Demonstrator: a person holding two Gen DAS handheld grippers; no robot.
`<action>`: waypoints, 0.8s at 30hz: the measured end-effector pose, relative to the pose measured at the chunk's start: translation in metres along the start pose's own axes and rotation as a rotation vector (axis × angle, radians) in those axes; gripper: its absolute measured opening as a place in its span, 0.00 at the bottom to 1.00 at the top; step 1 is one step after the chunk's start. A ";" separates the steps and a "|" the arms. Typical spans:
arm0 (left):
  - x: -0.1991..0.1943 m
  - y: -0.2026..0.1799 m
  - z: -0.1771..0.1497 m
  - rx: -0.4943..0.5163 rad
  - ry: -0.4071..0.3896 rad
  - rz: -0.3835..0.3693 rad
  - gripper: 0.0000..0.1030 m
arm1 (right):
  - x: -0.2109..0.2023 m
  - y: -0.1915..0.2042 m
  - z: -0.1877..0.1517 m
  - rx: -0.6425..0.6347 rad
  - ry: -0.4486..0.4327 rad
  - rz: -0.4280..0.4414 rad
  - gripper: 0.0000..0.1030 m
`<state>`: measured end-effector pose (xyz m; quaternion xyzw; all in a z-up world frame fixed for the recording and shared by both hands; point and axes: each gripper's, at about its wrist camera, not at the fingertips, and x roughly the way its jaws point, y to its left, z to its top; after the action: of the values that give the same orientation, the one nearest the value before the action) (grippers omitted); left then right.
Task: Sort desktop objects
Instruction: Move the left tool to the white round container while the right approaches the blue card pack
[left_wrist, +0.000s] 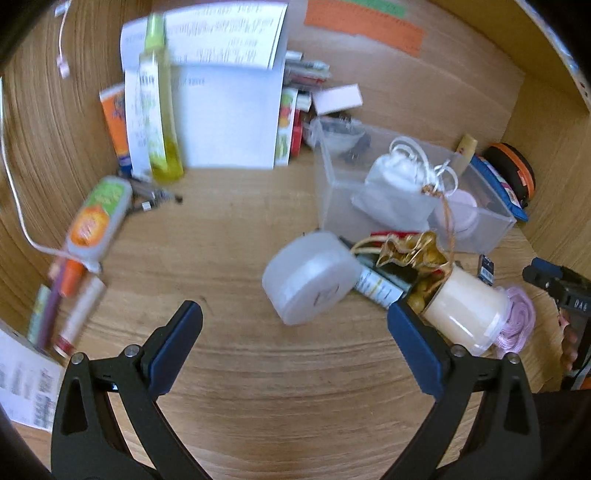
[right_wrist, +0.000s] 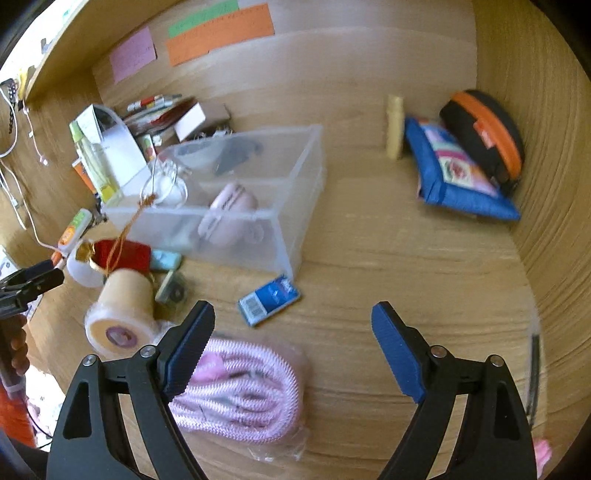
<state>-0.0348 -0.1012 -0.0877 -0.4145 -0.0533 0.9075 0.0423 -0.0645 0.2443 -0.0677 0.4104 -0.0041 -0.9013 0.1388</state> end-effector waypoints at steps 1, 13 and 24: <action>0.004 0.001 -0.001 -0.007 0.012 -0.002 0.98 | 0.003 0.002 -0.001 -0.011 0.004 -0.009 0.83; 0.032 -0.014 0.003 0.008 0.064 -0.004 0.98 | 0.035 0.015 0.019 -0.071 0.071 -0.003 0.82; 0.052 -0.010 0.013 0.007 0.080 0.065 0.98 | 0.034 0.018 0.029 -0.085 0.092 0.000 0.80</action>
<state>-0.0785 -0.0856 -0.1172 -0.4519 -0.0348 0.8913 0.0165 -0.1030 0.2153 -0.0715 0.4450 0.0404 -0.8809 0.1561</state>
